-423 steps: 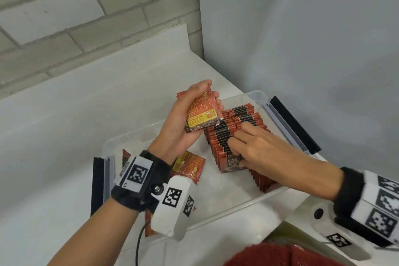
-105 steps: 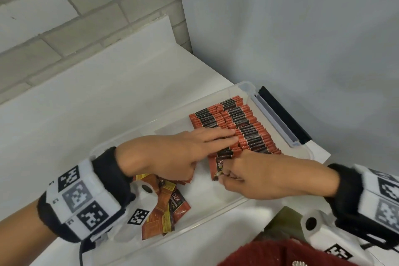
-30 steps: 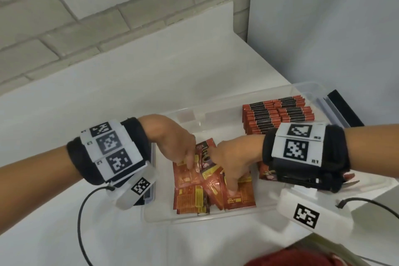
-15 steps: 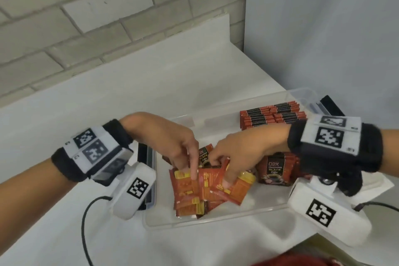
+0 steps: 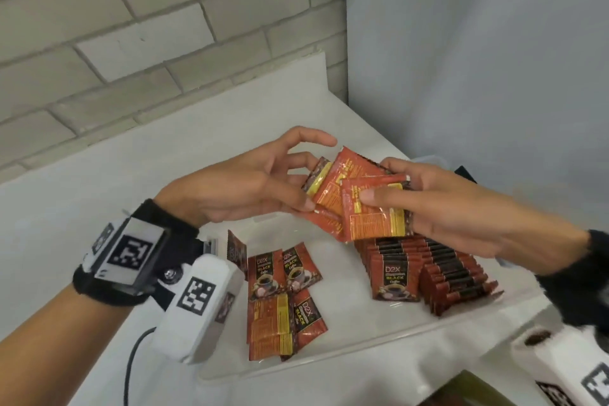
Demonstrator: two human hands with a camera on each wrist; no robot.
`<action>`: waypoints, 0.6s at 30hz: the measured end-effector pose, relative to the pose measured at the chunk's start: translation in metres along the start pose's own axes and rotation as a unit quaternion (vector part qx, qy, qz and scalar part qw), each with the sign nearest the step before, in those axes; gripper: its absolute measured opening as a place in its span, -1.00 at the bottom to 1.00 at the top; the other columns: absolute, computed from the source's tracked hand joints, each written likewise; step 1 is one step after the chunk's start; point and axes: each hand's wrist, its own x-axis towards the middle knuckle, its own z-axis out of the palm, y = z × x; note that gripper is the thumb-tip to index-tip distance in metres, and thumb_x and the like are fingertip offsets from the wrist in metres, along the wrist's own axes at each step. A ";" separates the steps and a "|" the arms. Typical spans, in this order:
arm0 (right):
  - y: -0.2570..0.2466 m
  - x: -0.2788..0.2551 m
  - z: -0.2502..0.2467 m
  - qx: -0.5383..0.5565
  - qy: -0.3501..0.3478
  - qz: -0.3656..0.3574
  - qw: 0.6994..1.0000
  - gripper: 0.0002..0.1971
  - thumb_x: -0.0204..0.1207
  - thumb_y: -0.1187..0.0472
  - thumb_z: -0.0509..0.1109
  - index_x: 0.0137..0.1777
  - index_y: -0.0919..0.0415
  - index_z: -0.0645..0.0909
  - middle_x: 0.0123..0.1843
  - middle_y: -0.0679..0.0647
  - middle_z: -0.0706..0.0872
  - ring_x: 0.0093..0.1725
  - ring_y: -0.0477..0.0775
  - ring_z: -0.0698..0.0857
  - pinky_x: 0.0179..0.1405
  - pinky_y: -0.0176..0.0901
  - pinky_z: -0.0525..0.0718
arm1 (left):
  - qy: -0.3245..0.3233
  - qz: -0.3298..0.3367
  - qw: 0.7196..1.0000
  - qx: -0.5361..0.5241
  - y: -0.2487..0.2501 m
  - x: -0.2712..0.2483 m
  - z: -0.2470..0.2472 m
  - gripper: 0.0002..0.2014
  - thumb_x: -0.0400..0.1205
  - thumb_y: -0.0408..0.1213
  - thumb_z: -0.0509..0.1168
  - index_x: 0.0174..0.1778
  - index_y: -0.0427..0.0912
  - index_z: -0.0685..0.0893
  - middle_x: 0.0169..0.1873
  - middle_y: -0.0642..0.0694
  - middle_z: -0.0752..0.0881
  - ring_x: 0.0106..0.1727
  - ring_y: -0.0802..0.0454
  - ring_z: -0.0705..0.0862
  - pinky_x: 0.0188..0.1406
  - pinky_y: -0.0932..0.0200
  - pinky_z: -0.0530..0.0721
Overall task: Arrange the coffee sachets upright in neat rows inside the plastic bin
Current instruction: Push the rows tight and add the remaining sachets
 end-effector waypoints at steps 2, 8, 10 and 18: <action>0.004 -0.005 -0.004 0.034 0.033 -0.022 0.999 -0.56 0.36 0.21 0.45 0.27 0.16 0.54 0.12 0.12 0.82 0.13 0.10 0.79 0.19 -0.09 0.72 | 0.003 0.021 0.999 -0.041 -0.003 0.009 0.008 -0.34 0.41 -0.70 0.26 0.39 -0.07 0.48 0.21 -0.26 0.52 0.17 -0.18 0.62 0.08 -0.06 0.75; 0.012 -0.015 -0.019 -0.001 0.102 -0.086 0.991 -0.65 0.33 0.13 0.50 0.14 0.08 0.61 0.04 0.15 0.82 0.02 0.20 0.82 0.08 0.05 0.77 | 0.070 0.034 0.994 -0.082 -0.008 0.035 0.035 -0.78 0.47 -0.14 0.51 -0.14 -0.16 0.64 -0.19 -0.09 0.72 -0.16 0.08 0.71 -0.20 0.17 0.75; 0.013 -0.017 -0.024 -0.049 0.123 -0.112 0.985 -0.66 0.34 0.11 0.51 0.13 0.04 0.63 0.02 0.08 0.82 0.00 0.17 0.82 0.03 0.06 0.78 | 0.097 0.020 0.991 -0.087 -0.011 0.046 0.043 -0.68 0.47 -0.05 0.45 -0.06 -0.22 0.62 -0.12 -0.16 0.73 -0.09 0.02 0.73 -0.05 0.11 0.78; 0.008 -0.021 -0.030 -0.187 0.185 -0.192 0.946 -0.57 0.32 0.06 0.51 0.23 -0.09 0.63 0.04 -0.09 0.80 -0.04 -0.10 0.80 -0.12 -0.24 0.77 | 0.055 -0.024 0.989 -0.135 -0.023 0.064 0.061 -0.53 0.55 -0.20 0.27 0.34 -0.35 0.57 0.31 -0.35 0.65 0.38 -0.24 0.60 0.42 -0.05 0.54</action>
